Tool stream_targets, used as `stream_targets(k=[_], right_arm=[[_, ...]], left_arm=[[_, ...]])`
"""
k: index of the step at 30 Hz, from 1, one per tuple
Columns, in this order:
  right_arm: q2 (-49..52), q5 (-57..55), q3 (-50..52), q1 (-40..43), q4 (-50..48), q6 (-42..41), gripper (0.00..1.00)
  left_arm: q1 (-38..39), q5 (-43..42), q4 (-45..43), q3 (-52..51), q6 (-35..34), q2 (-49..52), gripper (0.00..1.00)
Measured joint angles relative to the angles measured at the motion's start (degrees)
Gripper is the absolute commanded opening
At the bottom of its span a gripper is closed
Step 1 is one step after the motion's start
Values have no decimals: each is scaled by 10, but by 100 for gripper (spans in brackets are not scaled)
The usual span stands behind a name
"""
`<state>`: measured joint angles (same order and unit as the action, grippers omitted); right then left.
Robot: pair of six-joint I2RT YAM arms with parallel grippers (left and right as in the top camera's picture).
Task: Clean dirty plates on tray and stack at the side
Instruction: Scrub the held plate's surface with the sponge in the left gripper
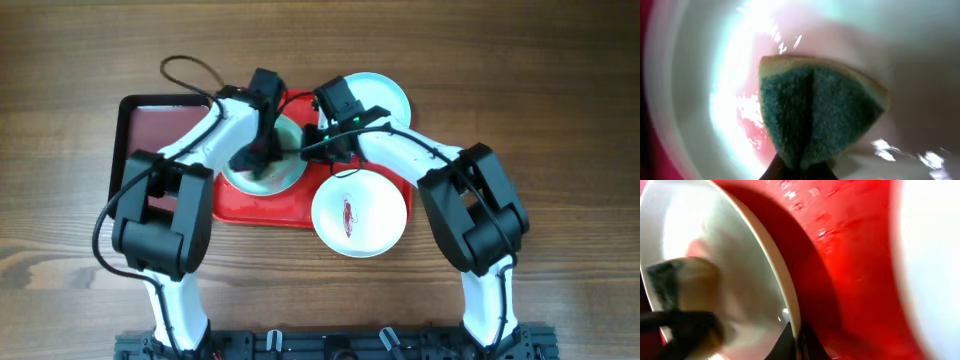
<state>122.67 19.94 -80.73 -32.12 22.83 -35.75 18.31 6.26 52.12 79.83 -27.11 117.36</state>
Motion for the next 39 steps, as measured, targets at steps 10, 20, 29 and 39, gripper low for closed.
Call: stream_targets(k=[10,20,29,39], right_arm=[[0,0,0,-2,-1,0,4],[0,-1,0,4,-1,0,4],[0,2,0,3,3,11,4],[1,6,0,1,-2,13,4]], left_arm=[[-31,104,-67,-15,-12,1,4],[-40,-274,-176,-15,143,13,4],[-40,-348,7,-19,266,19,4],[-38,-37,-12,-8,57,-5,4]])
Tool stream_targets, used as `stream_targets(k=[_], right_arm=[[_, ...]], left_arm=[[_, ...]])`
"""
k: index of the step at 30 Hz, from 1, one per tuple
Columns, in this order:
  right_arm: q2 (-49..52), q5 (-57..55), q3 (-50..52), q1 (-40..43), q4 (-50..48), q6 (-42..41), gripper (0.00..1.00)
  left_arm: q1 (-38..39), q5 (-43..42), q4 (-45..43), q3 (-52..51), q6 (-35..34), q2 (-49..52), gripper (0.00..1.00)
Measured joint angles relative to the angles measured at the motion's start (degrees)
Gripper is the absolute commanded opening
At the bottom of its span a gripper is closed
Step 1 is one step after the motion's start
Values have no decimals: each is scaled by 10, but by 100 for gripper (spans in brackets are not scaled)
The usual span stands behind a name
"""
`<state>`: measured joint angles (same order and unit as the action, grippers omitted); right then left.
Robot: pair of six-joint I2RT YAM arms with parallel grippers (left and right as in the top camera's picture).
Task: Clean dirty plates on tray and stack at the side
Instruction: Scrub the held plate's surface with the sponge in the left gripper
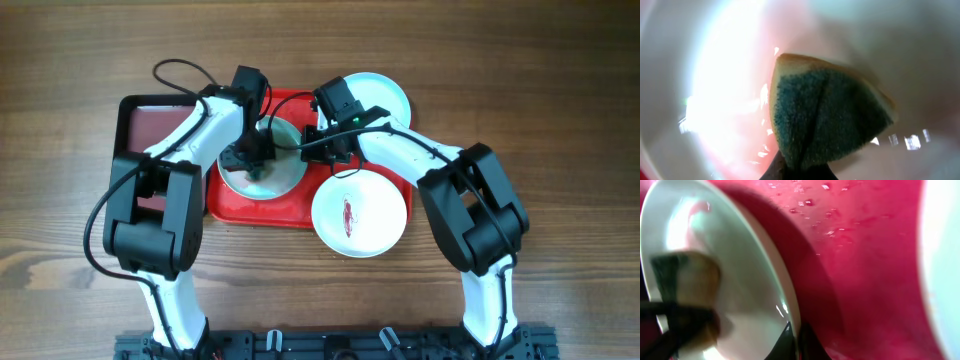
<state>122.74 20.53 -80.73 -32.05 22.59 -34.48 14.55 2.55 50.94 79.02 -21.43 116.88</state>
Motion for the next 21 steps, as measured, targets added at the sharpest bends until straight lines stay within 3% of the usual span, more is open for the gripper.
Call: stream_targets(k=[6,9,11,16,21], right_arm=[[0,0,0,-2,-1,-2,5],[0,-2,0,-1,-1,-2,4],[0,-3,0,1,-1,-2,4],[0,-6,0,7,1,-2,4],[0,-6,0,7,1,-2,4]], left_arm=[[2,131,-63,-2,-52,4,4],[2,126,-96,-5,-33,5,4],[1,83,-123,-6,-1,5,4],[-8,-127,-169,-5,87,9,4],[-6,-273,-123,-8,124,19,4]])
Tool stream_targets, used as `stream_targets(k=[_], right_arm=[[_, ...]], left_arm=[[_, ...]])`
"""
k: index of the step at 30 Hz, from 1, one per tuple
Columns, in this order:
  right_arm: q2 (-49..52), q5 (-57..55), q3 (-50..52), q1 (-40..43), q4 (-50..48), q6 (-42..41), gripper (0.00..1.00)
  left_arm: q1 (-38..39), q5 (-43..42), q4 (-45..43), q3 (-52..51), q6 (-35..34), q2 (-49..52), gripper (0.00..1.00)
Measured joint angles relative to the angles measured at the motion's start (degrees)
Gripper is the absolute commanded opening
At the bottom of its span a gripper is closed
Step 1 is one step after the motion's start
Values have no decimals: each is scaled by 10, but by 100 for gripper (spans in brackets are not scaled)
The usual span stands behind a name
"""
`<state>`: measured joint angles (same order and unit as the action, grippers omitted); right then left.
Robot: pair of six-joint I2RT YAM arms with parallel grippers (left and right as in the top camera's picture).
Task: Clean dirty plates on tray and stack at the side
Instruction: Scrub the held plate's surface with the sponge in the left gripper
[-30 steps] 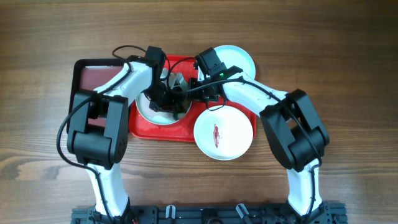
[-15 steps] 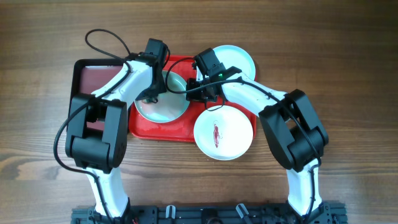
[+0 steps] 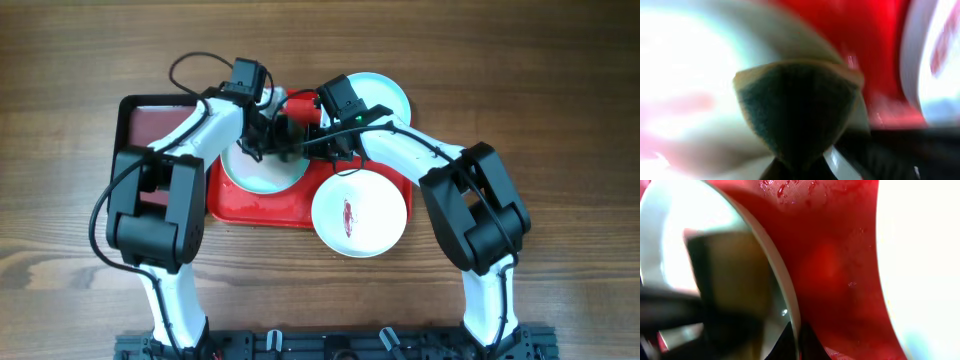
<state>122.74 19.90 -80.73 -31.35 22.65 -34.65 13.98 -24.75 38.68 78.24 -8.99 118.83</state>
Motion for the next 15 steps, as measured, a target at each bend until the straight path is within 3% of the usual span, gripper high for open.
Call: stream_targets(k=[4,8,15], right_arm=[[0,0,0,0,0,0,4],[0,0,0,0,0,0,4],[0,0,0,0,0,0,4]], left_arm=[[-2,-50,68,-2,25,5,4],[-15,-48,126,-3,38,6,4],[-43,85,168,2,-21,-10,4]])
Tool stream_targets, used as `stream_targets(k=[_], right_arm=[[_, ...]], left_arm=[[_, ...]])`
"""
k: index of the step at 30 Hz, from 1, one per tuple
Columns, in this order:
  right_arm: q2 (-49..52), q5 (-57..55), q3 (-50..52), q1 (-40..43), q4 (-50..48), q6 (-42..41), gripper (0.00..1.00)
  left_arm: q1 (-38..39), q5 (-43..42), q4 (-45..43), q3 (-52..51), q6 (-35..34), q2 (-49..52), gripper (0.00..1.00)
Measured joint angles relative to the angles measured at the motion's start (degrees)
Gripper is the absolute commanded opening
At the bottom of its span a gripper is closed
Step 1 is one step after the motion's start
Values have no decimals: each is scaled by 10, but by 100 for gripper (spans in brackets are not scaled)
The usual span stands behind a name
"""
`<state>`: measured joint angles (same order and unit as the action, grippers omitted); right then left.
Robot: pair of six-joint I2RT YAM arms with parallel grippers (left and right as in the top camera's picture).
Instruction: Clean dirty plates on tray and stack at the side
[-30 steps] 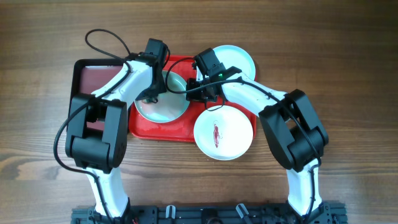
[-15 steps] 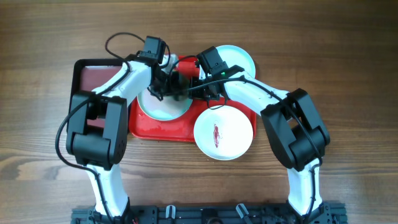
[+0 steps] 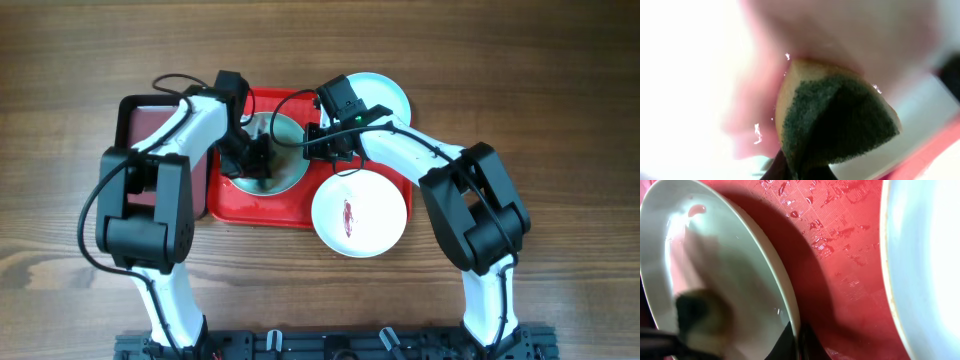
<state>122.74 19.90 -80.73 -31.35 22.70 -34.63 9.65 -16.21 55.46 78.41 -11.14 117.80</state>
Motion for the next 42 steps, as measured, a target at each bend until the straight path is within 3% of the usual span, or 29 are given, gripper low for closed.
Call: stream_targets(k=[5,12,15,21,25,30,36,42], right_arm=[[0,0,0,0,0,0,4],[0,-1,0,-1,-2,-5,4],[0,-3,0,0,-2,-11,4],[0,-5,0,1,-2,-14,4],[0,-5,0,1,-1,-13,4],[0,-4,0,0,0,-7,4],[0,-2,0,0,2,3,4],[-13,-22,1,-1,33,11,4]], left_arm=[[-2,117,-22,3,-58,-9,4],[-2,198,-162,2,-118,-8,4],[-2,180,-211,0,-126,-4,4],[-3,-6,-281,-4,-119,12,4],[-4,-96,-261,-7,-106,16,4],[-25,-137,-205,-10,-101,0,4],[-130,-136,-141,-10,-98,-120,4],[-215,-73,-61,-7,-95,-211,4]])
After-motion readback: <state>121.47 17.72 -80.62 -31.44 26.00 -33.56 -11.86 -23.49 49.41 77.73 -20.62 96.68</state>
